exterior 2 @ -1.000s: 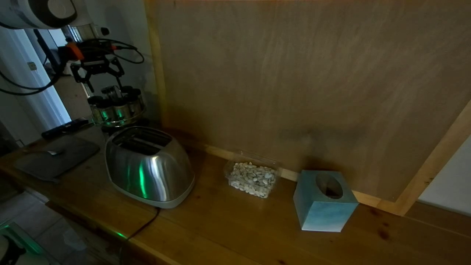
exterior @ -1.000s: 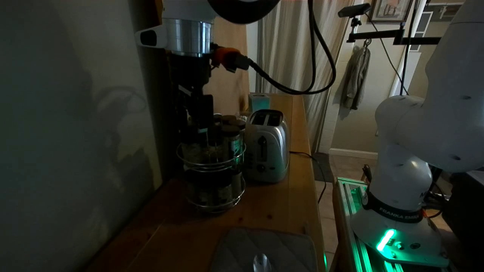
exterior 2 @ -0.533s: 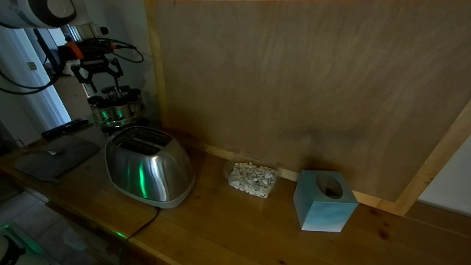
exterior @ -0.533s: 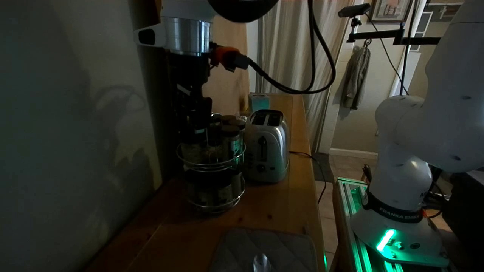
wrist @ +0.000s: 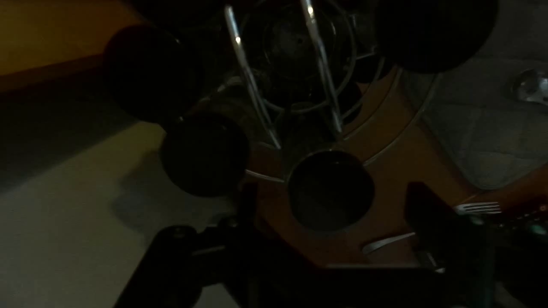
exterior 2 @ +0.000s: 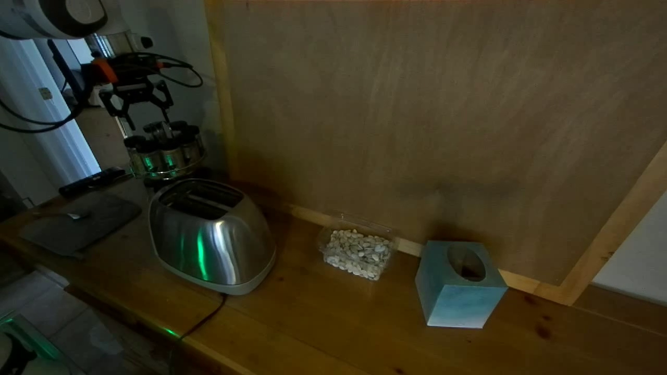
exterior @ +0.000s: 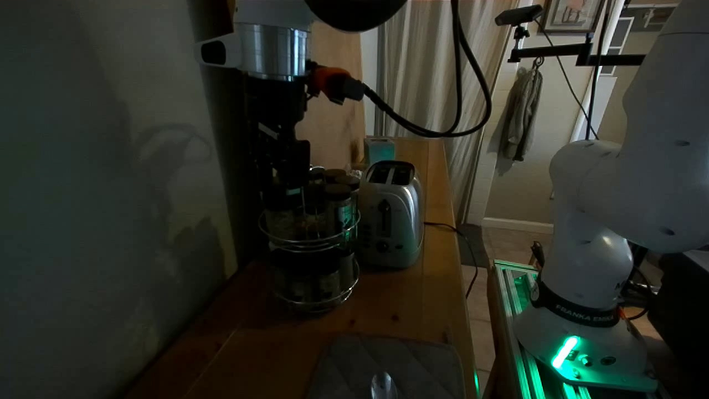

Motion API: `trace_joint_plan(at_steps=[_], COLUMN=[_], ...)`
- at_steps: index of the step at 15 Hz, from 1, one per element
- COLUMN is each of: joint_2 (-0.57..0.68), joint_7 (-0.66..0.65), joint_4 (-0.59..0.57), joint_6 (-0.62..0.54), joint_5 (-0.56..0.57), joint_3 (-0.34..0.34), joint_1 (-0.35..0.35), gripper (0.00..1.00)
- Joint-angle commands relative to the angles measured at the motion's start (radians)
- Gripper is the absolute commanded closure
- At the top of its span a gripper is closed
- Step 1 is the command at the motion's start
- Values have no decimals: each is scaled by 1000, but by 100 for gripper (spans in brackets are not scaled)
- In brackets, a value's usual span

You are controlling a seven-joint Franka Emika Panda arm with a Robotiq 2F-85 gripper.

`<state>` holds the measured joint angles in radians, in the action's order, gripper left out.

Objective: Put the spice on the table

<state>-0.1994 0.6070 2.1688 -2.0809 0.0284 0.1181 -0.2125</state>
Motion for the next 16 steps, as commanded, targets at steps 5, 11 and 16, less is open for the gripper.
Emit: trace_joint_plan(at_steps=[5, 11, 16], joint_2=[12, 11, 11], joint_7=[18, 39, 54], joint_4=[-18, -18, -18], joint_6=[25, 62, 72], joint_5=[23, 18, 12], joint_3=[6, 8, 8], joint_1=[2, 0, 0], gripper=[0, 0, 26])
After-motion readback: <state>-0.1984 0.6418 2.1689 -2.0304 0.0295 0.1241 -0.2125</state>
